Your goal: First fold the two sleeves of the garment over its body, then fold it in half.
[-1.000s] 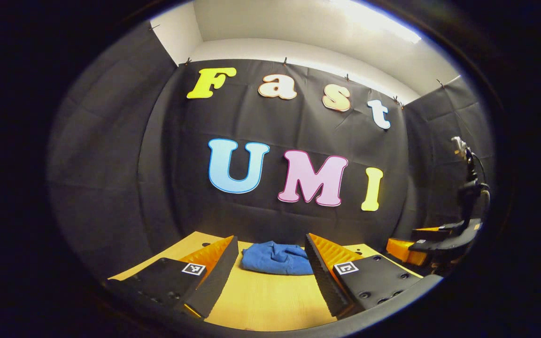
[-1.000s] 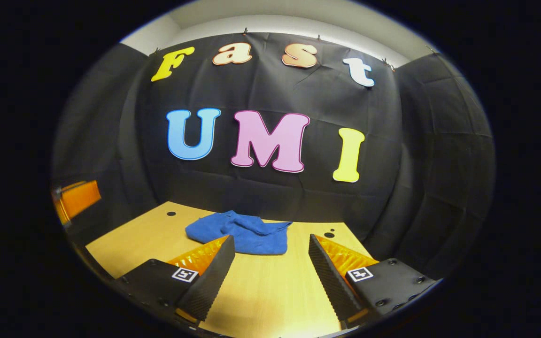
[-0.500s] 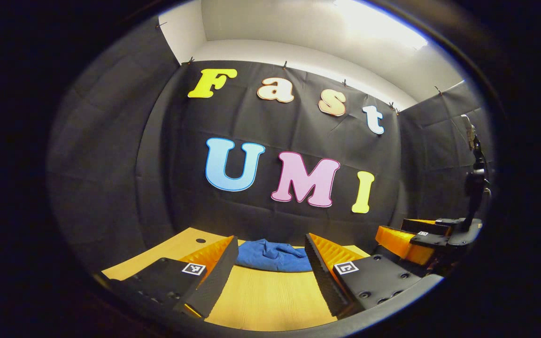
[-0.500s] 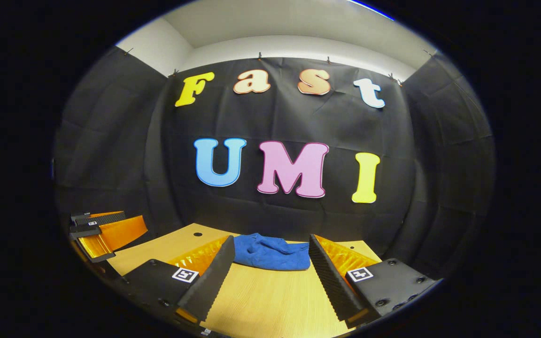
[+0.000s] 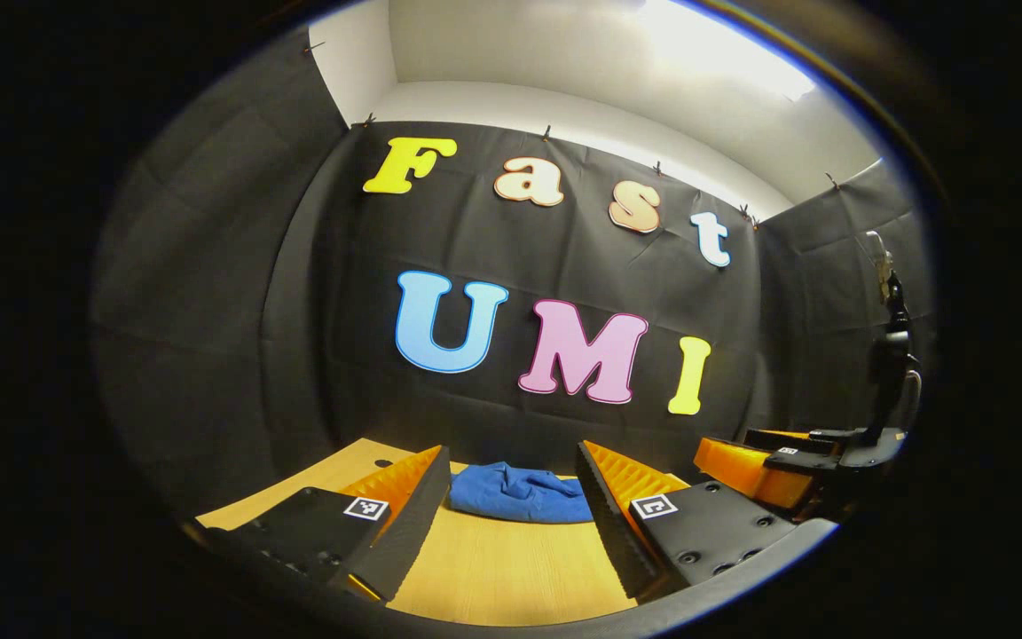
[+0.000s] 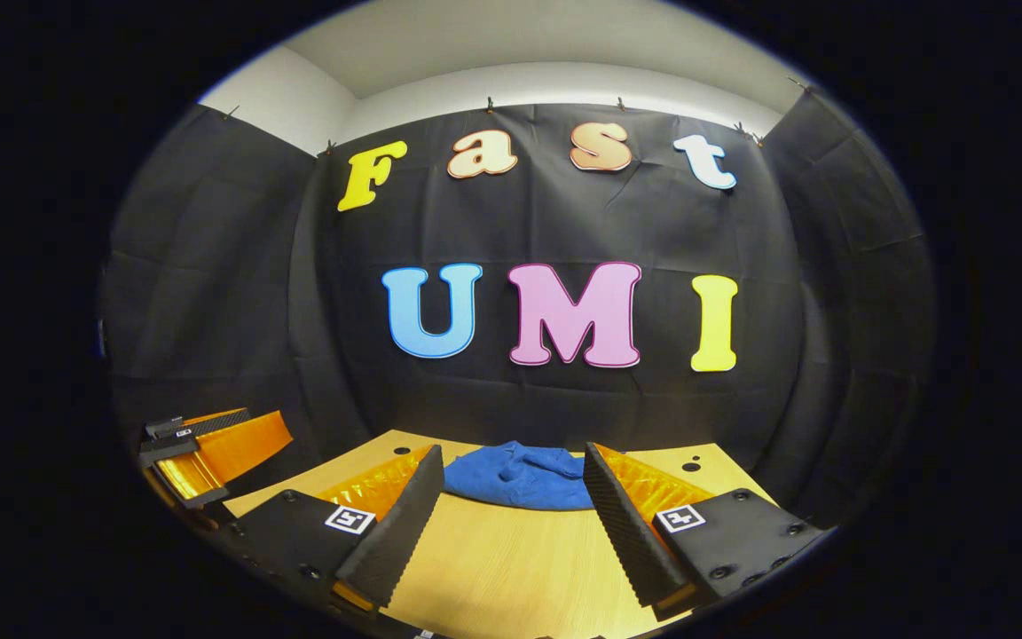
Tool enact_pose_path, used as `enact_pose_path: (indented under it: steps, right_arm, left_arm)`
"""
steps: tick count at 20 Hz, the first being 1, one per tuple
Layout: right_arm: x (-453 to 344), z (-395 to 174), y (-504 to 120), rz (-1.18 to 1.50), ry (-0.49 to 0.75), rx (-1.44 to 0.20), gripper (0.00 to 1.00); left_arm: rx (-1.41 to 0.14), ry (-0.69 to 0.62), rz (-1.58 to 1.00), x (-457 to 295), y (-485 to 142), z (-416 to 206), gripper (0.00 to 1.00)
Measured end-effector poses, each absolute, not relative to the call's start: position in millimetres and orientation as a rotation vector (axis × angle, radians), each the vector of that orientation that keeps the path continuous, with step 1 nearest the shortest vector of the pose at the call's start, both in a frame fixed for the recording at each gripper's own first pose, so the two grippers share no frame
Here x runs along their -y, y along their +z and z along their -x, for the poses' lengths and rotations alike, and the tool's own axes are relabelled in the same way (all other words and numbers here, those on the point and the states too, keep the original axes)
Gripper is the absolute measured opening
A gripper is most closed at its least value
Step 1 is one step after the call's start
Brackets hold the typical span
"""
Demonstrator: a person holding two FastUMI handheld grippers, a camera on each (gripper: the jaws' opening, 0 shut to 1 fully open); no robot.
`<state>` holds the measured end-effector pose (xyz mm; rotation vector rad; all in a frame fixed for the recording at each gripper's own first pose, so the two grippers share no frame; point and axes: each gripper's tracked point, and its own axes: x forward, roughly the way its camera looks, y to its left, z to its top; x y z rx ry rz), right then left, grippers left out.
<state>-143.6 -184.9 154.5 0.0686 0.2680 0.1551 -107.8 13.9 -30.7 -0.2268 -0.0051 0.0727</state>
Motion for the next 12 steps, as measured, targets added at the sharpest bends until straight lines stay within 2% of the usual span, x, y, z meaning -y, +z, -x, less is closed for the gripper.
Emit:
enact_pose_path:
  steps: [9,11,12]
  right_arm:
    - [165.3,148.1,156.8,-0.046,0.182,-0.26,0.96]
    - [170.4,148.3,161.1,-0.043,0.168,-0.25,0.99]
    - [173.4,149.4,159.8,-0.043,0.161,-0.249,0.96]
  left_arm:
    - [0.01,0.081,0.174,-21.1,-25.6,111.0,0.82]
    - [0.008,0.078,0.173,-21.2,-25.9,111.7,0.82]
    - [0.007,0.077,0.176,-20.4,-26.6,111.7,0.82]
